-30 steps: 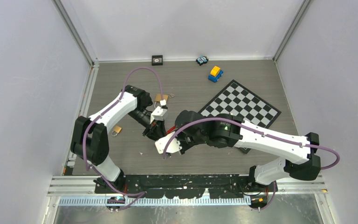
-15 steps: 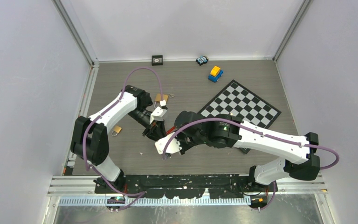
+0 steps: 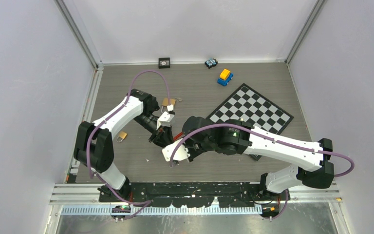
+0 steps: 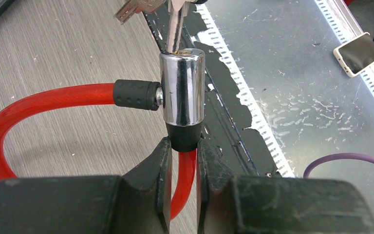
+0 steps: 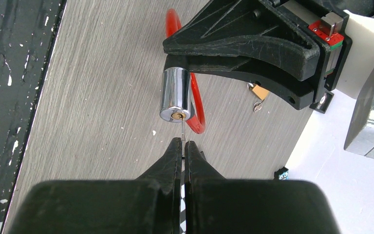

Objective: Unlock with the key

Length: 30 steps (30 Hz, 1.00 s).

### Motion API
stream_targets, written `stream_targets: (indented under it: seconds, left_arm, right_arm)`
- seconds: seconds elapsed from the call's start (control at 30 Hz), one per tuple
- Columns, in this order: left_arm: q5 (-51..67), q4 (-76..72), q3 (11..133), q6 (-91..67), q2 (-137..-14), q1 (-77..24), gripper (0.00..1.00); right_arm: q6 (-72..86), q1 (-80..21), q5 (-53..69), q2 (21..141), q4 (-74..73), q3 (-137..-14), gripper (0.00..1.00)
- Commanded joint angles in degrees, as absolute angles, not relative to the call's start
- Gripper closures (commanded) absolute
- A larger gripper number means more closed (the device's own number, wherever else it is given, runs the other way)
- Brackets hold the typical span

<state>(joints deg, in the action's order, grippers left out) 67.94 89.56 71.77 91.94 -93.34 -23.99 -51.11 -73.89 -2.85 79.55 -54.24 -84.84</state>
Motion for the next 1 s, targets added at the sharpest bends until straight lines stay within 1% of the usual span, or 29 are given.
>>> stream_targets:
  seconds: [0.0,0.97]
  left_arm:
    - [69.58,101.78,71.73,93.34,-91.8,-23.73,1.0]
    - [69.38,101.79,71.41,93.35,-91.89,-23.73,1.0]
  right_arm:
    - [-51.5,-74.27,-1.94,79.28,-53.03,-85.23,0.99]
    - [-50.9,-74.97,-2.38,79.98,-53.59,-87.59,0.99]
